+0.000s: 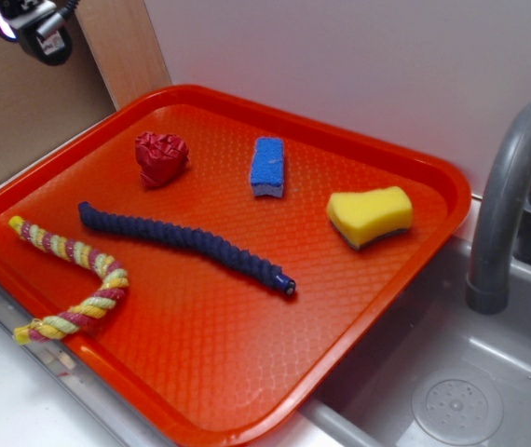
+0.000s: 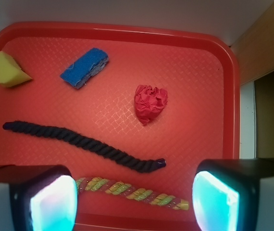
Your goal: Grab the green sponge.
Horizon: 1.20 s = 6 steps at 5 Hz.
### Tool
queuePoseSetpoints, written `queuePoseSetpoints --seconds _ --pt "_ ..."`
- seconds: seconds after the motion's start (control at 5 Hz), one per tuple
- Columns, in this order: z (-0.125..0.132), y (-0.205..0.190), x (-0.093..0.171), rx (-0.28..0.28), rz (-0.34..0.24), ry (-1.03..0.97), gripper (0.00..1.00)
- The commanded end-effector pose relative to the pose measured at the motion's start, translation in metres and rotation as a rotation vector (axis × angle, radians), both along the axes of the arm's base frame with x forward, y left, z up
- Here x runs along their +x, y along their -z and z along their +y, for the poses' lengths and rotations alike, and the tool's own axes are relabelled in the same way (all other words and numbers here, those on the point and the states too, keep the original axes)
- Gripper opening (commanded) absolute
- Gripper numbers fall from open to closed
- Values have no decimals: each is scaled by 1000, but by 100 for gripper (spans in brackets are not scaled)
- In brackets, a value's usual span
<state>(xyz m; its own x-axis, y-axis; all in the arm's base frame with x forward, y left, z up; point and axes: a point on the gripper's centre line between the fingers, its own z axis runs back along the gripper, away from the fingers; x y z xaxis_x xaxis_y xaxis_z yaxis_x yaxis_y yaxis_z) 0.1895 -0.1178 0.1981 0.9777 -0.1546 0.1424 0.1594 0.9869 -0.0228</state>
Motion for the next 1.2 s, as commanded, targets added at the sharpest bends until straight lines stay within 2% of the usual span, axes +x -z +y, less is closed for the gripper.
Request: queuePoseSetpoints --seconds 0.0,0.2,0.4,0.6,0.8,1.0 --pt "0 0 0 0 0 0 100" --pt "-39 5 17 -39 -57 60 100" --pt "-80 2 31 -45 -156 71 100" --pt "-126 2 48 -98 -234 116 100" --pt "-174 29 69 -156 -241 146 100" --pt "-198 45 80 -169 -206 173 100"
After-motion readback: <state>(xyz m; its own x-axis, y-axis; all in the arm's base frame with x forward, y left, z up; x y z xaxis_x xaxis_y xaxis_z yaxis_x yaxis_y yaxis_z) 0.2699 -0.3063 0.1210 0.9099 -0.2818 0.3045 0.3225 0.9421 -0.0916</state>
